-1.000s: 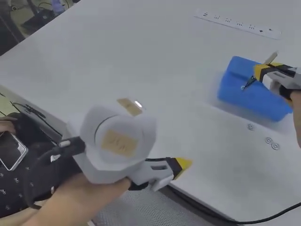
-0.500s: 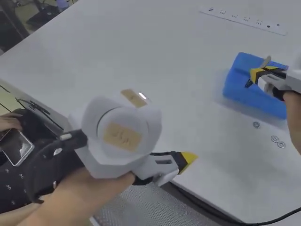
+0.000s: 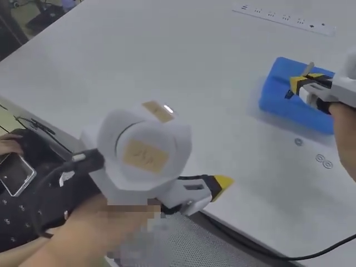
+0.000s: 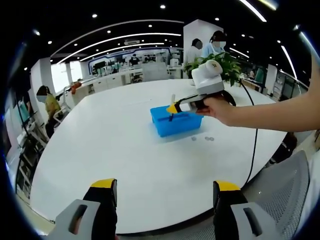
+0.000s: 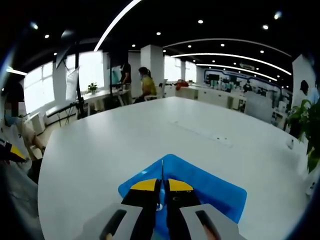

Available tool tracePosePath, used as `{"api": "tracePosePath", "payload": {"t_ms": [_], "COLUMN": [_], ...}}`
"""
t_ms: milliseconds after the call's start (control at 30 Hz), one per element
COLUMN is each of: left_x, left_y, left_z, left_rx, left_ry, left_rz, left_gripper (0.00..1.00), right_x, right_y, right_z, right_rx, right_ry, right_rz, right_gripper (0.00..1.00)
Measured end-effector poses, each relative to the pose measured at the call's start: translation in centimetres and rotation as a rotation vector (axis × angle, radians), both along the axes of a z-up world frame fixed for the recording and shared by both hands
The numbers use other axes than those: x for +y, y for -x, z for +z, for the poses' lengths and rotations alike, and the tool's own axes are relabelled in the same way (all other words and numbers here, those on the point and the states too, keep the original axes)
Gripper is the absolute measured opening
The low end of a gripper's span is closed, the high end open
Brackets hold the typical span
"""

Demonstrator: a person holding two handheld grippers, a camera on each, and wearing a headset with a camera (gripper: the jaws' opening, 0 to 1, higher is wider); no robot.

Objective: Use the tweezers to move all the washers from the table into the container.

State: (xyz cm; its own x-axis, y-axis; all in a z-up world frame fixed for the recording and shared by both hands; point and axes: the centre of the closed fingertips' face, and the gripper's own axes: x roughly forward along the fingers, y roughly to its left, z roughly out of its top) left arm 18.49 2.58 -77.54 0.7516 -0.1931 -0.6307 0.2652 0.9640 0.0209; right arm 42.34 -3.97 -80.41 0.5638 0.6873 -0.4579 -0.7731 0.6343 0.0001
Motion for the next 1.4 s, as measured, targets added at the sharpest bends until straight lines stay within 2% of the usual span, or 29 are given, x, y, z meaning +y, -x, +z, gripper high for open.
{"api": "tracePosePath", "payload": {"t_ms": [133,333,500,600,767,933,1100,1400], "left_x": [0.2,0.2,0.1,0.1,0.0,0.0,0.0,0.0], "left_y": [0.0,0.1,0.0,0.0,0.0,0.1,0.2,0.0], "left_z": [0.1,0.2,0.3,0.3,0.4,0.3,0.4,0.3], "left_rx": [-0.002,-0.004,-0.007,-0.007,-0.010,-0.008,-0.010,-0.011], "left_ry": [0.003,0.007,0.010,0.008,0.009,0.012,0.010,0.008], "left_rz": [0.006,0.009,0.008,0.007,0.008,0.014,0.014,0.013], "left_gripper": [0.80,0.80,0.80,0.80,0.80,0.79,0.79,0.79], "right_x": [-0.7,-2.0,-3.0,-3.6,-4.7,-6.1,-6.4,-6.0], "right_y": [0.2,1.5,3.2,4.2,5.7,6.4,6.7,6.6], "right_z": [2.2,5.1,5.9,5.8,4.5,1.7,-0.1,-0.8], "right_rx": [-0.019,-0.046,-0.064,-0.058,-0.024,0.005,0.043,0.055], "right_ry": [-0.052,-0.119,-0.130,-0.131,-0.121,-0.056,-0.040,-0.030], "right_rz": [-0.019,-0.019,-0.017,-0.015,-0.024,-0.039,-0.040,-0.038], "right_gripper": [0.02,0.02,0.02,0.02,0.02,0.02,0.02,0.02]}}
